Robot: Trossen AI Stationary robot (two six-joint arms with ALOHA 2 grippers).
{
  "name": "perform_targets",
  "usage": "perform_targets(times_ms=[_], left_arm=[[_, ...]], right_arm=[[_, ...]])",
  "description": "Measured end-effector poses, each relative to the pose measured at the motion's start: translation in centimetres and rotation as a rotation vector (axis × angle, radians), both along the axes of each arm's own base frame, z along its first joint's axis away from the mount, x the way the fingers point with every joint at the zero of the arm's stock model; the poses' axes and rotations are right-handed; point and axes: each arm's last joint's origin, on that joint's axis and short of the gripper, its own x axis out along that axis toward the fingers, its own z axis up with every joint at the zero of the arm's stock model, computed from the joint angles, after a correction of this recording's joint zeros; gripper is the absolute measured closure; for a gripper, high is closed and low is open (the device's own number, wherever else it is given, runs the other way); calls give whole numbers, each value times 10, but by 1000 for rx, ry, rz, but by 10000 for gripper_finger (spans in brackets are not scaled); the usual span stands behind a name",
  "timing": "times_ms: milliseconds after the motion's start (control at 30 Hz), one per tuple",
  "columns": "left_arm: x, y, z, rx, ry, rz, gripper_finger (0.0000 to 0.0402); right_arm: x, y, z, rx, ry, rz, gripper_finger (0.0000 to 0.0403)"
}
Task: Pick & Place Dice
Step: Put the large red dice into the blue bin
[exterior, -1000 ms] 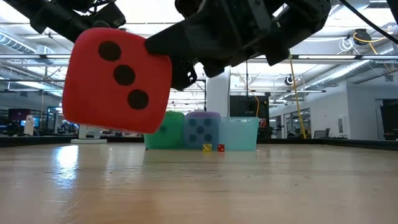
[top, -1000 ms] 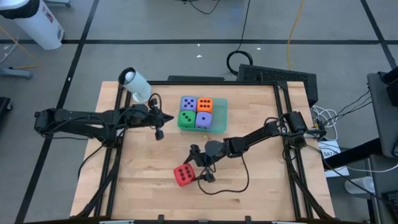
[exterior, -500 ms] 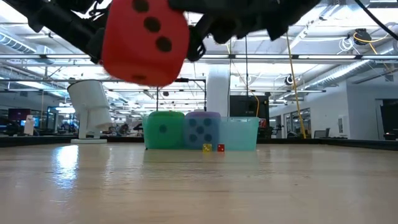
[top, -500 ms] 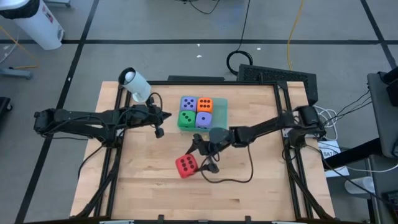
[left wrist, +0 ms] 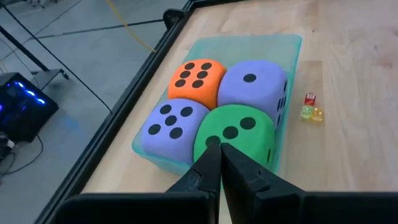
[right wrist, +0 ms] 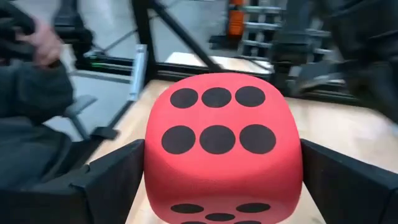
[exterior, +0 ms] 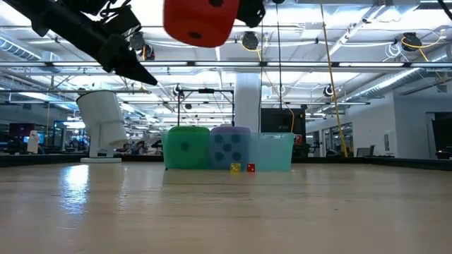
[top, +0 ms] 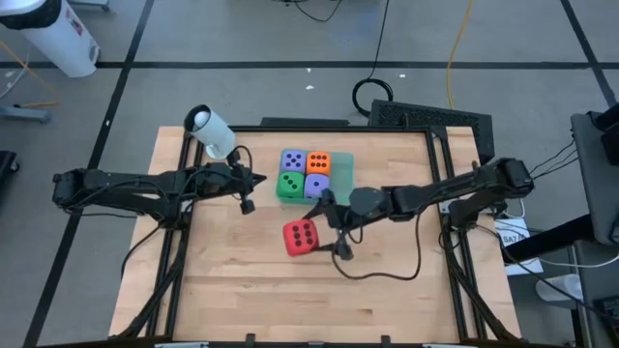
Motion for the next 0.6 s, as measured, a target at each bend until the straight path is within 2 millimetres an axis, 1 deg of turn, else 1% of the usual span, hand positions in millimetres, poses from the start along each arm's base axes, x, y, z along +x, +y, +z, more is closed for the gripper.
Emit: perform_targets(times_ms=[100, 300, 600], left_arm=[[0, 0, -1, 26, 19, -10, 378], [-1, 1, 0, 77, 39, 11, 378], [0, 2, 1, 79, 21, 15, 378]], right_arm=[[-7, -4, 10, -6, -23, -39, 10], [-16, -5, 20, 9, -33, -63, 10], [-16, -7, 21, 7, -32, -71, 10]])
